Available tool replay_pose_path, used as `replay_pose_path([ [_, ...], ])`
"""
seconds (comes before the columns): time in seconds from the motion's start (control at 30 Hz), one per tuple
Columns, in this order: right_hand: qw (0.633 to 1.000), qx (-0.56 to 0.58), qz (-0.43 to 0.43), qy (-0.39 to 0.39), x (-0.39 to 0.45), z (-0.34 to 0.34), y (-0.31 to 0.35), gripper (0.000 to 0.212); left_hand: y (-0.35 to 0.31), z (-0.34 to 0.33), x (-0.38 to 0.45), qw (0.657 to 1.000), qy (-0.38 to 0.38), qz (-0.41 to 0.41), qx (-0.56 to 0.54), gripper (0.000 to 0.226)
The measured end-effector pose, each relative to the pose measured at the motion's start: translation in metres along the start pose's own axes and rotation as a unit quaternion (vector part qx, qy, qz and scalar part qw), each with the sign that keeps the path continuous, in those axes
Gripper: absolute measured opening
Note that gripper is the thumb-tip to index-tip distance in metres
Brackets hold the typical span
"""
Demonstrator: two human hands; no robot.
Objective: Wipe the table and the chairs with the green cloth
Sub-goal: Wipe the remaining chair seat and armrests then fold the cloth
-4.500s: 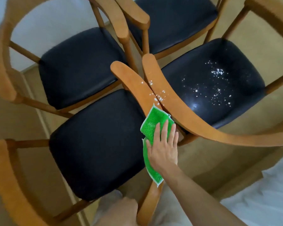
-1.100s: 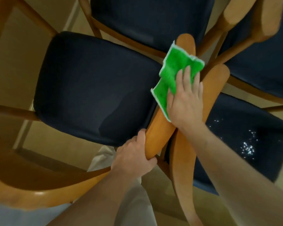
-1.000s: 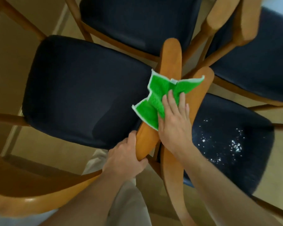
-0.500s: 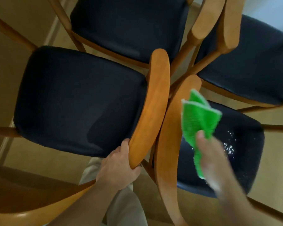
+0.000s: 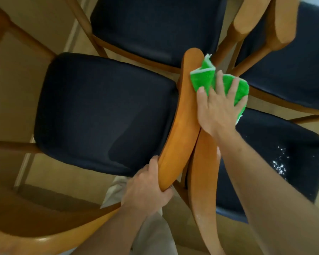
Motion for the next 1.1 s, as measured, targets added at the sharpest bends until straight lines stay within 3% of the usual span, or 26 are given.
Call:
replay_pose_path([
  [0.17, 0.988, -0.076, 0.103, 0.082, -0.099, -0.05, 0.016, 0.057, 0.002, 0.001, 0.002, 1.0, -0.002, -0.007, -0.021, 0.087],
  [0.33, 0.982, -0.08, 0.134, 0.107, -0.186, -0.084, 0.014, 0.053, 0.001, 0.0, 0.004, 0.999, 0.001, -0.037, 0.004, 0.061],
  [0.43, 0.99, -0.059, 0.093, 0.086, -0.152, -0.066, 0.009, 0.052, 0.003, 0.0, 0.004, 0.999, 0.0, -0.007, -0.045, 0.076],
  [0.5, 0.995, -0.05, 0.059, 0.058, -0.109, -0.047, 0.004, 0.053, 0.002, 0.0, 0.003, 1.0, -0.008, -0.008, -0.02, 0.084],
  [0.67, 1.0, 0.018, -0.01, -0.017, 0.0, 0.006, -0.017, 0.059, -0.003, 0.003, 0.002, 0.999, -0.018, -0.006, 0.027, 0.08],
  [0.77, 0.999, 0.022, -0.005, -0.024, 0.006, 0.009, -0.019, 0.059, -0.001, 0.002, 0.002, 0.998, -0.037, -0.013, 0.048, 0.079],
  [0.87, 0.999, 0.036, 0.004, -0.016, -0.034, -0.007, -0.016, 0.057, 0.0, 0.001, 0.003, 0.998, -0.043, -0.001, 0.054, 0.083],
  [1.1, 0.995, -0.01, 0.052, 0.082, -0.191, -0.078, -0.014, 0.054, -0.003, 0.005, 0.001, 0.999, -0.044, -0.011, 0.019, 0.08],
])
Point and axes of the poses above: each hand's wrist, its own x-axis towards the middle knuckle, its own z-axis out of the back of the hand, y = z × x, the point moved 5 cm from there along x, towards the middle knuckle, and after that the axes turned 9 degrees about y, right-handed, at the moved point
